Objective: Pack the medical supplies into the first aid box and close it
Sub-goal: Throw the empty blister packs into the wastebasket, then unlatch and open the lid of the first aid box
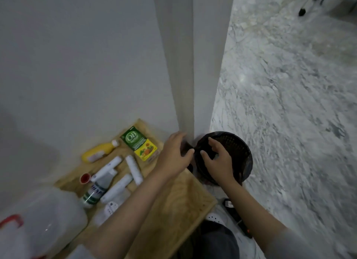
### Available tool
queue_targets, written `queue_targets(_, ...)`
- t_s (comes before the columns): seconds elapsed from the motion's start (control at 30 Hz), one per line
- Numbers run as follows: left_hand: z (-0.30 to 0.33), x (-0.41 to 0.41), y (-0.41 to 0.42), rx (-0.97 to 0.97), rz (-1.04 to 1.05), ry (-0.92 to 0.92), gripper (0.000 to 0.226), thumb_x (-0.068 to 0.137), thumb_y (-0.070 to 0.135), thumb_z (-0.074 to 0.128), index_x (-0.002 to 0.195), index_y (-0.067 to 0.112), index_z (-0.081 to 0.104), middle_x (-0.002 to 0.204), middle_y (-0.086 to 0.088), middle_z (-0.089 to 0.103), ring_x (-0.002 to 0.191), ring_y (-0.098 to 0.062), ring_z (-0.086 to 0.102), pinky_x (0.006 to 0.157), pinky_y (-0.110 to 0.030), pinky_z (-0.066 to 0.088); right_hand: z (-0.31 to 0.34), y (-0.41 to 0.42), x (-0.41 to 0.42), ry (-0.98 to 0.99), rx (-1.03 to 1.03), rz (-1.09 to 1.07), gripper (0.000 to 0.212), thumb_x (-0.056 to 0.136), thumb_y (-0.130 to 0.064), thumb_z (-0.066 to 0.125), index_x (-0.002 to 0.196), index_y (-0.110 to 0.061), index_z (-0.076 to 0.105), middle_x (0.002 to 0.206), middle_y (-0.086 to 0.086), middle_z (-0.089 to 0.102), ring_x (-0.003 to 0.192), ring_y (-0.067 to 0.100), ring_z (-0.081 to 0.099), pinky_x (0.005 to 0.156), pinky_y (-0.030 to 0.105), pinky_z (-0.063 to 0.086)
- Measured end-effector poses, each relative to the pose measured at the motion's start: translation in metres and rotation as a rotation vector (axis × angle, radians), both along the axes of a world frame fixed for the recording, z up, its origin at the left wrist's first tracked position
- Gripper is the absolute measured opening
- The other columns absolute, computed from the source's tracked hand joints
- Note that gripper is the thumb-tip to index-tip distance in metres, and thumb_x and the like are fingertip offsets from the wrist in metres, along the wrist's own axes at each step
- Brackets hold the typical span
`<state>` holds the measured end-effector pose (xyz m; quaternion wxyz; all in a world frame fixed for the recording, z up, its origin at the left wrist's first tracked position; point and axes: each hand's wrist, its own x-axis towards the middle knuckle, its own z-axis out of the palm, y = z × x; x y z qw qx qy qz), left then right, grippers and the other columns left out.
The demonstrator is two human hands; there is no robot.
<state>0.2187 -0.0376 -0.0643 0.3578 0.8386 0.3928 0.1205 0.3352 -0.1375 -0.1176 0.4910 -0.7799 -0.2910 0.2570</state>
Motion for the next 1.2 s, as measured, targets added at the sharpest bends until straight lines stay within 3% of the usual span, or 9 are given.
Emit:
queue_targets(0.1, 0.032, -0.069, -0.009, 0.065, 0.139, -0.103, 0.054, 0.085, 0.025, 0.062, 0.136, 0.018, 0.045, 0.145, -0.001, 0.042, 0.134, -0.013, 0.036, 0.109, -0.024, 0.028, 0.027, 0.015, -0.051, -0.045, 0.093, 0.100, 0.044, 0.082, -0.021, 0.068, 0.124, -0.019, 0.056, 0.115, -0.007, 0.061, 0.109, 0.010, 0.055, 0.090, 0.024, 0.042)
queue_targets(0.23, 0.062, -0.166, -0.029, 0.162, 0.276, -0.165, 0.050, 0.083, 0.033, 0.058, 0.130, 0.020, 0.051, 0.138, 0.005, 0.049, 0.129, -0.006, 0.040, 0.106, -0.024, 0.033, 0.060, 0.033, -0.122, -0.140, 0.277, 0.316, 0.035, 0.079, -0.018, 0.065, 0.114, -0.017, 0.064, 0.112, -0.007, 0.065, 0.106, 0.009, 0.060, 0.093, 0.033, 0.048)
queue_targets(0.4, 0.080, -0.276, -0.059, 0.304, 0.570, -0.165, 0.048, 0.081, 0.041, 0.051, 0.126, 0.025, 0.053, 0.132, 0.014, 0.046, 0.123, -0.002, 0.040, 0.104, -0.007, 0.024, 0.095, 0.052, -0.208, -0.223, 0.463, 0.622, 0.031, 0.082, -0.022, 0.059, 0.112, -0.021, 0.063, 0.115, -0.012, 0.062, 0.110, -0.006, 0.053, 0.095, 0.022, 0.044)
queue_targets(0.53, 0.067, -0.349, -0.077, 0.387, 0.831, -0.099, 0.051, 0.081, 0.045, 0.052, 0.124, 0.019, 0.057, 0.136, 0.007, 0.049, 0.126, -0.014, 0.043, 0.106, -0.034, 0.035, 0.101, 0.065, -0.268, -0.257, 0.445, 0.914, 0.031, 0.083, -0.026, 0.062, 0.114, -0.025, 0.065, 0.122, -0.006, 0.064, 0.120, 0.009, 0.053, 0.102, 0.039, 0.043)
queue_targets(0.63, 0.050, -0.389, -0.085, 0.342, 0.955, -0.038, 0.052, 0.079, 0.050, 0.052, 0.125, 0.026, 0.056, 0.142, 0.005, 0.046, 0.130, -0.022, 0.039, 0.106, -0.044, 0.035, 0.094, 0.070, -0.299, -0.387, 0.407, 1.112, 0.034, 0.082, -0.037, 0.057, 0.115, -0.032, 0.062, 0.132, -0.006, 0.057, 0.128, 0.015, 0.047, 0.105, 0.048, 0.039)
queue_targets(0.77, 0.019, -0.421, -0.090, 0.340, 0.925, -0.046, 0.051, 0.079, 0.047, 0.055, 0.127, 0.033, 0.053, 0.147, 0.010, 0.038, 0.135, -0.022, 0.033, 0.110, -0.040, 0.029, 0.071, 0.078, -0.315, -0.481, 0.439, 1.276, 0.034, 0.082, -0.035, 0.060, 0.116, -0.039, 0.059, 0.139, -0.011, 0.048, 0.136, 0.015, 0.036, 0.109, 0.055, 0.032)
queue_targets(0.97, -0.014, -0.427, -0.087, 0.390, 0.909, -0.258, 0.050, 0.081, 0.036, 0.060, 0.130, 0.029, 0.051, 0.150, 0.008, 0.035, 0.138, -0.015, 0.032, 0.109, -0.014, 0.026, 0.035, 0.089, -0.317, -0.692, 0.581, 1.335, 0.036, 0.078, -0.041, 0.063, 0.114, -0.041, 0.059, 0.146, -0.007, 0.039, 0.143, 0.016, 0.022, 0.114, 0.052, 0.013)
queue_targets(1.13, -0.036, -0.424, -0.085, 0.441, 0.897, -0.265, 0.061, 0.080, 0.027, 0.068, 0.136, 0.031, 0.043, 0.153, 0.014, 0.025, 0.141, -0.016, 0.024, 0.110, -0.034, 0.029, 0.019, 0.097, -0.320, -0.812, 0.757, 1.269, 0.038, 0.076, -0.045, 0.066, 0.112, -0.035, 0.060, 0.142, 0.001, 0.045, 0.138, 0.026, 0.031, 0.113, 0.055, 0.017)
queue_targets(1.2, -0.043, -0.426, -0.084, 0.478, 0.891, -0.243, 0.068, 0.079, 0.028, 0.071, 0.138, 0.036, 0.038, 0.153, 0.019, 0.021, 0.141, -0.010, 0.020, 0.109, -0.033, 0.027, 0.015, 0.099, -0.323, -0.839, 0.828, 1.225, 0.040, 0.075, -0.045, 0.069, 0.112, -0.035, 0.058, 0.139, 0.003, 0.048, 0.135, 0.028, 0.035, 0.111, 0.058, 0.023)
